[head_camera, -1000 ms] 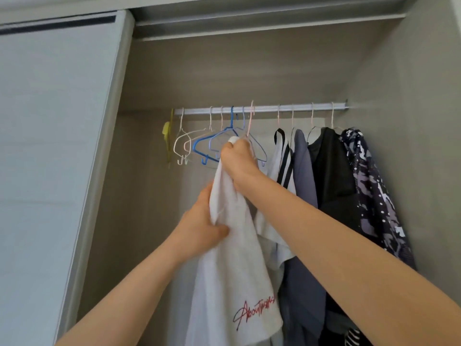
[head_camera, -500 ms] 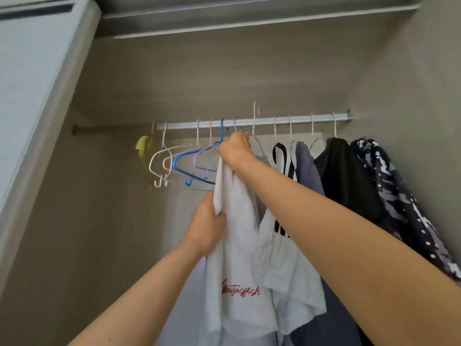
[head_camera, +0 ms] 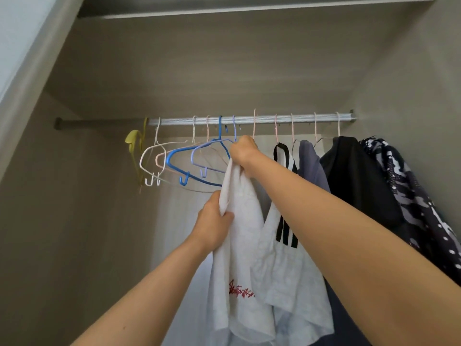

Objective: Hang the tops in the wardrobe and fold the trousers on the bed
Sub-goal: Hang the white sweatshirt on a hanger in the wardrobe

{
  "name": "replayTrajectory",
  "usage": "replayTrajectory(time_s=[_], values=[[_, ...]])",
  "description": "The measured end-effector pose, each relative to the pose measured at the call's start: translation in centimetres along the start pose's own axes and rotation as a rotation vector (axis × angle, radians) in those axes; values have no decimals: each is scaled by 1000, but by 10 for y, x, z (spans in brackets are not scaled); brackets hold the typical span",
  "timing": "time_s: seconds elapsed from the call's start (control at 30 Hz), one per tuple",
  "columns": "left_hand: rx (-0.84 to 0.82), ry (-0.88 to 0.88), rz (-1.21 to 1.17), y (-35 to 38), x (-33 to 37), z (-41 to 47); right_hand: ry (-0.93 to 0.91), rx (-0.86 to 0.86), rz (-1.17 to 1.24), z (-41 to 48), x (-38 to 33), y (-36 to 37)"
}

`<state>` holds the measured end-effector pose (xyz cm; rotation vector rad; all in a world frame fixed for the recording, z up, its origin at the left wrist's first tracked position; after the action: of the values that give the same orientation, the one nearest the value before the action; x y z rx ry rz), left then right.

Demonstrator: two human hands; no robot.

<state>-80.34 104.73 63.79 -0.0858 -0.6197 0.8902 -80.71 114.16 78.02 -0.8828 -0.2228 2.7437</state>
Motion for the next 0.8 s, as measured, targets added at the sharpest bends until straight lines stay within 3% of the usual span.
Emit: replayTrajectory(time_s=[0.17, 0.33, 0.6, 0.8], values=[[-22, -26, -45, 6, -4, -11, 62, -16, 50, -5, 14, -4], [-61, -37, -70, 22, -13, -37, 5, 91, -69, -16, 13, -12], [-137, 47, 79, 41, -14, -73, -299, 16, -708, -68, 13, -4], [-80, 0, 154, 17, -7, -100, -284, 1, -761, -102, 16, -5]])
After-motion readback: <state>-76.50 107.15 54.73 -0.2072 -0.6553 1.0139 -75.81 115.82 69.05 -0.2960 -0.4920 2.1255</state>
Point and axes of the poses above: each hand's wrist, its own z-axis towards the middle knuckle, its own y-axis out of the palm, x = y × z, the point moved 6 cm from there along z, towards the middle knuckle, and after that the axes turned 13 degrees about z, right-handed, at the moved point
